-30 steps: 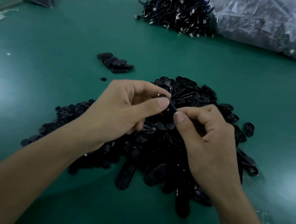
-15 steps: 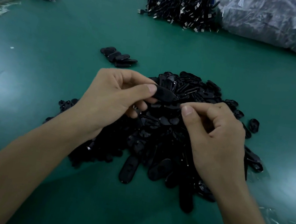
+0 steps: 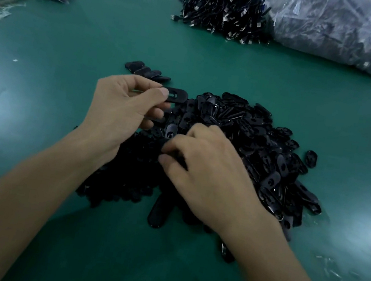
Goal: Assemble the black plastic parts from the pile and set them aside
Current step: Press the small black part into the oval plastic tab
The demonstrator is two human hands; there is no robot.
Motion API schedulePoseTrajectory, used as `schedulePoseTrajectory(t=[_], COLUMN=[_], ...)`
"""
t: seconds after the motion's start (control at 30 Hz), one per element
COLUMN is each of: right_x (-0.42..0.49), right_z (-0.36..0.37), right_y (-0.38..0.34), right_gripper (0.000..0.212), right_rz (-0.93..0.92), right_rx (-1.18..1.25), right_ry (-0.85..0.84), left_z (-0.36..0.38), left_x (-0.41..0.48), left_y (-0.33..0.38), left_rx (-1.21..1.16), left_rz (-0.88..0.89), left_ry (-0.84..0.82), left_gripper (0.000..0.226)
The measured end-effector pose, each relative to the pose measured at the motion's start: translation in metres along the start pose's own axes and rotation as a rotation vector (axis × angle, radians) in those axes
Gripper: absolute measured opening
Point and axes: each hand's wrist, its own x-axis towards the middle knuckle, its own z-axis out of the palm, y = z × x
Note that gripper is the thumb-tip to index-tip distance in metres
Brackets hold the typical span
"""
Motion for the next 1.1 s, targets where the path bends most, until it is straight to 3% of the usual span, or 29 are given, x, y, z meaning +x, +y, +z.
schedulePoseTrajectory(t=[0.17,0.53,0.77,0.93,1.1], right_x=[0.012,0.010,0.007,-0.004,-0.010], right_z=[0.005,0.013,0.002,-0.010,-0.005], right_y=[-0.010,-0.013,0.004,0.029,0.023], right_gripper=[0.023,0.017,0.011,0.011,0.006], right_rz=[0.010,0.027,0.099,0.168,0.087], right_rx=[-0.118,-0.043,0.342,0.535,0.535], right_ry=[-0.004,-0.032,0.102,0.313,0.200], left_z=[0.001,0.001,0.002,0.006,0.009], left_x=[0.000,-0.002,-0.002,-0.006,-0.010], left_y=[-0.003,-0.005,-0.006,-0.009,-0.006], left_rx=[0.019,-0.044,-0.114,-0.090,-0.086], left_rz=[0.020,0.064,0.047,0.064,0.134], left_ry=[-0.017,-0.084,-0.123,-0.238,-0.181], left_gripper=[0.012,0.018,0.014,0.020,0.016])
